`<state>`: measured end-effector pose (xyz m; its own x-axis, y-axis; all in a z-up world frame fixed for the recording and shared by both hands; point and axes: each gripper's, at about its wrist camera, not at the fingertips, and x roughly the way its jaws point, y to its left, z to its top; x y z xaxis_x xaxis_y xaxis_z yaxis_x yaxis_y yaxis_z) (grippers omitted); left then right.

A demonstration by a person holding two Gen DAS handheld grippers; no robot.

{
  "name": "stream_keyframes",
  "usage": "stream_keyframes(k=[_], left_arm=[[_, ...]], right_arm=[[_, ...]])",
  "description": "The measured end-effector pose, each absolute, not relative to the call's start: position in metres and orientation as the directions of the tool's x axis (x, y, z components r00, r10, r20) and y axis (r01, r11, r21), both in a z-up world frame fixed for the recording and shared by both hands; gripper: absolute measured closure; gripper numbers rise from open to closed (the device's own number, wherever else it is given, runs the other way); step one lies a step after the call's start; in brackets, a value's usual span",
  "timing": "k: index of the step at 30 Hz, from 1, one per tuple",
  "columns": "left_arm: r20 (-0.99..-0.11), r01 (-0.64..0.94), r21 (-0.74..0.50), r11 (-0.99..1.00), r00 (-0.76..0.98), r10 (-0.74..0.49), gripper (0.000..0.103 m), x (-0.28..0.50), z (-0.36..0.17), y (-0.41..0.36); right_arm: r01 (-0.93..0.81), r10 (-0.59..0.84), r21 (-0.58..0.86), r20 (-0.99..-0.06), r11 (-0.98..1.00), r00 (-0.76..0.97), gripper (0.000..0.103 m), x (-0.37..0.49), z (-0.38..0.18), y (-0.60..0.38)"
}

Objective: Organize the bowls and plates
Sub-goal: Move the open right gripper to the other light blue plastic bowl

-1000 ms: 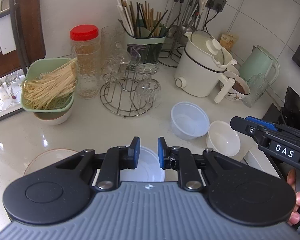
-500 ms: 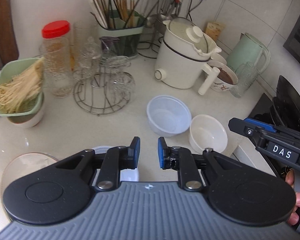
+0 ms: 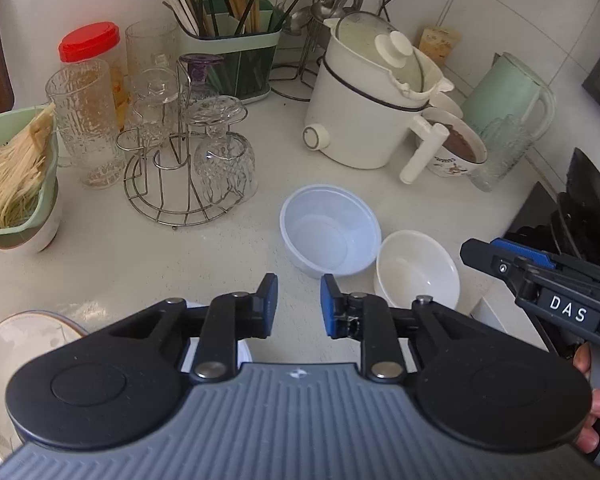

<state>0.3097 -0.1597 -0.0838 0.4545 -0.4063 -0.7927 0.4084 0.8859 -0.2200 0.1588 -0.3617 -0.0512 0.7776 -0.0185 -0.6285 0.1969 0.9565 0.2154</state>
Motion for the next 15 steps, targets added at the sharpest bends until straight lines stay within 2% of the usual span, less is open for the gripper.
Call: stream_keyframes(k=[4,6,8,11,15], left_arm=[[-0.805,0.393,-0.219,0.893,0.445,-0.393,0.074,0.324,-0.09,-0.165],[-0.813,0.384,-0.217,0.897,0.437,-0.384,0.071,0.332,-0.093,-0.167],[-0.819,0.379,-0.218,0.899,0.43,-0.38,0.063,0.341,-0.096,-0.169],[-0.838,0.388,-0.23,0.893,0.388,-0.384,0.057,0.357,-0.104,-0.174],[-0.857,0.374,-0.241,0.895,0.351,-0.378,0.055,0.376,-0.116,-0.176]], right_arm=[[0.187,-0.001,0.224,-0.639,0.957,0.77,0.06,0.171,-0.056,-0.368],[0.184,0.006,0.23,-0.64,0.956,0.769,0.06,0.177,-0.059,-0.371],[0.187,0.014,0.239,-0.65,0.953,0.76,0.06,0.184,-0.063,-0.375],[0.185,0.026,0.246,-0.662,0.951,0.749,0.06,0.194,-0.067,-0.379],[0.188,0.029,0.245,-0.676,0.951,0.736,0.06,0.212,-0.074,-0.388]])
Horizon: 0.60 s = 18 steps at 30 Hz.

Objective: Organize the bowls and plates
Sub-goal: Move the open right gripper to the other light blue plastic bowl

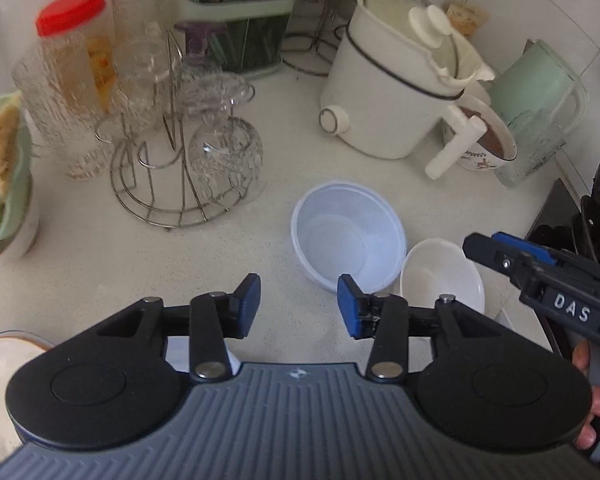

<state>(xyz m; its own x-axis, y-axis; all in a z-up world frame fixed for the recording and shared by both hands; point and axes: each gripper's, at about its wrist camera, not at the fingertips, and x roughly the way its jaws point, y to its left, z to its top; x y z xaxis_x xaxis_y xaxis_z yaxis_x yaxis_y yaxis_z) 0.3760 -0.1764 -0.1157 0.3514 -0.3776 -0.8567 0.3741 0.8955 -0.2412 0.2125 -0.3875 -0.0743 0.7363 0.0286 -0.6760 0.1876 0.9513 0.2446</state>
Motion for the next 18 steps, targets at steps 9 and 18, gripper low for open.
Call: stream_keyframes(k=[9,18], left_arm=[[-0.892,0.357,-0.277,0.892,0.251,-0.377,0.055,0.423,-0.152,-0.188],[-0.877,0.348,-0.352,0.869,0.203,-0.436,0.055,0.448,-0.173,-0.193]], right_arm=[[0.184,0.055,0.237,-0.741,0.954,0.67,0.06,0.259,-0.102,-0.394],[0.198,0.05,0.219,-0.78,0.955,0.624,0.061,0.291,-0.12,-0.393]])
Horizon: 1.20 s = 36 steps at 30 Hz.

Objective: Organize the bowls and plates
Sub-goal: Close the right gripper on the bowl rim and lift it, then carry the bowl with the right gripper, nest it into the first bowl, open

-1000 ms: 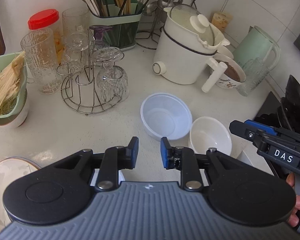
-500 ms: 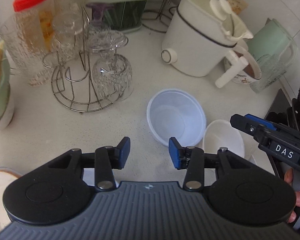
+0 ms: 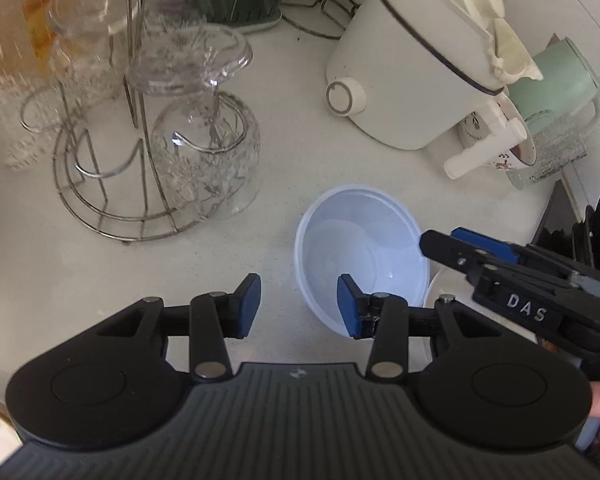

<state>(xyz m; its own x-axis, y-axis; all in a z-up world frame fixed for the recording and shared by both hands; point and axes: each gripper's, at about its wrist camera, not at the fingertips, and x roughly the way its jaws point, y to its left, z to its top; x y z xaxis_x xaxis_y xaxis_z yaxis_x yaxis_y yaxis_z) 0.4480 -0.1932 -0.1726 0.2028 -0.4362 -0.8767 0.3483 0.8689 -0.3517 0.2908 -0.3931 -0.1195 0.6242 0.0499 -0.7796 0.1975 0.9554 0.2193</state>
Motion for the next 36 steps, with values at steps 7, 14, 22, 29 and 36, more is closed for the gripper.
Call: stream_keyframes(k=[7,14,22,29,36], left_arm=[[-0.879,0.336,-0.373,0.865,0.169,-0.445,0.067,0.455,-0.19,-0.201],[-0.886,0.325,-0.372,0.87,0.154,-0.437,0.087,0.457,-0.198,-0.208],[-0.885,0.315,-0.368,0.875,0.171,-0.434,0.092,0.455,-0.194,-0.207],[-0.86,0.297,-0.394,0.87,0.214,-0.463,0.092,0.449,-0.162,-0.197],[-0.832,0.273,-0.423,0.864,0.261,-0.49,0.091,0.436,-0.129,-0.18]], right_arm=[[0.218,-0.004,0.152,-0.811,0.964,0.585,0.065,0.305,-0.134,-0.388],[0.254,0.033,0.209,-0.829,0.944,0.558,0.083,0.309,-0.147,-0.396],[0.272,0.048,0.232,-0.835,0.934,0.548,0.091,0.307,-0.152,-0.393],[0.295,0.084,0.303,-0.813,0.906,0.577,0.091,0.298,-0.131,-0.396],[0.249,0.087,0.298,-0.784,0.921,0.615,0.091,0.284,-0.101,-0.385]])
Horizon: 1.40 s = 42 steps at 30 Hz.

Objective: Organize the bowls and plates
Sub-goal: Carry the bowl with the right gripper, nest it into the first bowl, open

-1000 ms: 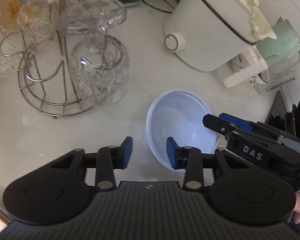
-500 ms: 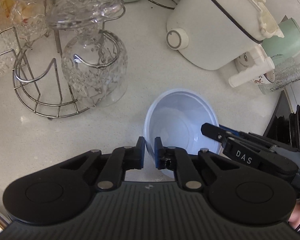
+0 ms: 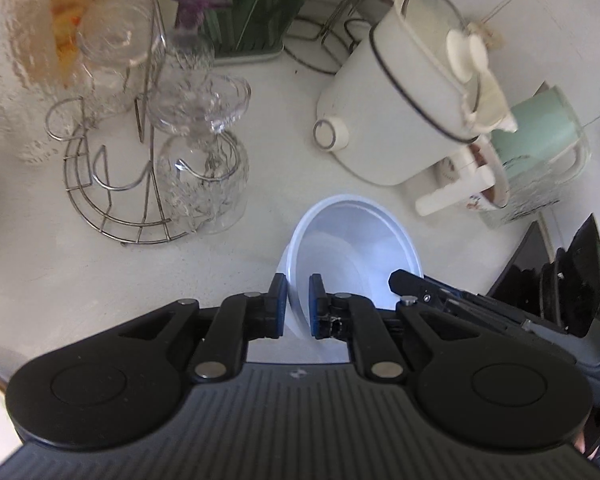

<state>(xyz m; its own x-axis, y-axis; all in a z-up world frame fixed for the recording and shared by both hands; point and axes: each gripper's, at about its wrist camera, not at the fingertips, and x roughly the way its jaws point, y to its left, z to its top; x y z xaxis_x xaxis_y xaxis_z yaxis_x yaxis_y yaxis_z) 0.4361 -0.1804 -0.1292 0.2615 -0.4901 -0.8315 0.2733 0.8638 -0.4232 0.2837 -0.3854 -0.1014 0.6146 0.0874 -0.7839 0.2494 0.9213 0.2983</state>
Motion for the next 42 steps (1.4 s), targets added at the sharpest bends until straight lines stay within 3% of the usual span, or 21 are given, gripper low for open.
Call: stream_keyframes(k=[16,29,42], left_arm=[[-0.81,0.286,-0.433,0.855,0.293,-0.508,0.091,0.406,-0.084,-0.132],[-0.815,0.254,-0.45,0.856,0.276,-0.51,0.091,0.385,-0.084,-0.064],[-0.866,0.291,-0.392,0.873,0.205,-0.457,0.09,0.369,-0.122,-0.028]], right_arm=[[0.221,0.099,0.307,-0.76,0.925,0.643,0.091,0.256,-0.059,-0.345],[0.198,0.105,0.29,-0.769,0.936,0.63,0.091,0.243,-0.048,-0.282],[0.177,0.084,0.217,-0.825,0.96,0.558,0.09,0.229,-0.081,-0.226]])
